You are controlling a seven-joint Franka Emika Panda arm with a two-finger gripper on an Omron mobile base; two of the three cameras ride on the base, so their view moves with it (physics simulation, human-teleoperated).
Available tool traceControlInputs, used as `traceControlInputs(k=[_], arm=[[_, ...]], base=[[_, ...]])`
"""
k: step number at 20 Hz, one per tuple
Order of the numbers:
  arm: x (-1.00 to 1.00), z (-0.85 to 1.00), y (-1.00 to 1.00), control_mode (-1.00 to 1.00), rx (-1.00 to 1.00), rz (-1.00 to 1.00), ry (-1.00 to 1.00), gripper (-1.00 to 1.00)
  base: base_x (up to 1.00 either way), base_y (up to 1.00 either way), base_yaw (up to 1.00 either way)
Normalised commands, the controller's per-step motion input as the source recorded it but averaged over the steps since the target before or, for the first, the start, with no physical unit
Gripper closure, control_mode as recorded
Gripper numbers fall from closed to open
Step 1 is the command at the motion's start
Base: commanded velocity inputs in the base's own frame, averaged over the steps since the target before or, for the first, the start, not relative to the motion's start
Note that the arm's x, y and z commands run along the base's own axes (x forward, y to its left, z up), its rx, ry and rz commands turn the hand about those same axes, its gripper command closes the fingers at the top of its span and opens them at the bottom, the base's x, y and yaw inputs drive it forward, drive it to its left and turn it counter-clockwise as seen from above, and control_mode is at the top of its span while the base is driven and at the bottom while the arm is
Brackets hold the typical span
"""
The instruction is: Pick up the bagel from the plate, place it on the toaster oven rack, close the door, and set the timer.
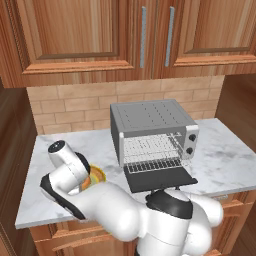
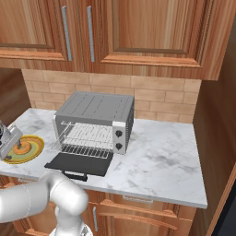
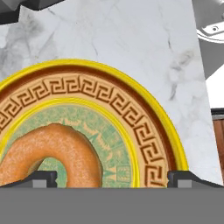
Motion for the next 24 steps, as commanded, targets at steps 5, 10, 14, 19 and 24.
traceControlInputs(k=[5, 10, 14, 19, 24], arm=[[0.0, -0.1, 0.18, -1.0, 0.0, 0.0, 0.0, -1.0], [0.01, -0.12, 0.03, -1.0, 0.0, 0.0, 0.0, -1.0], [0.0, -0.13, 0.0, -1.0, 0.0, 0.0, 0.0, -1.0], [0.0, -0.02, 0.0, -1.0, 0.0, 0.0, 0.0, -1.0], [0.0, 0.0, 0.0, -1.0, 0.02, -0.01, 0.0, -1.0]], base=[[0.0, 0.0, 0.0], [0.0, 0.0, 0.0], [0.0, 0.0, 0.0], [0.0, 0.0, 0.0], [0.0, 0.0, 0.0]])
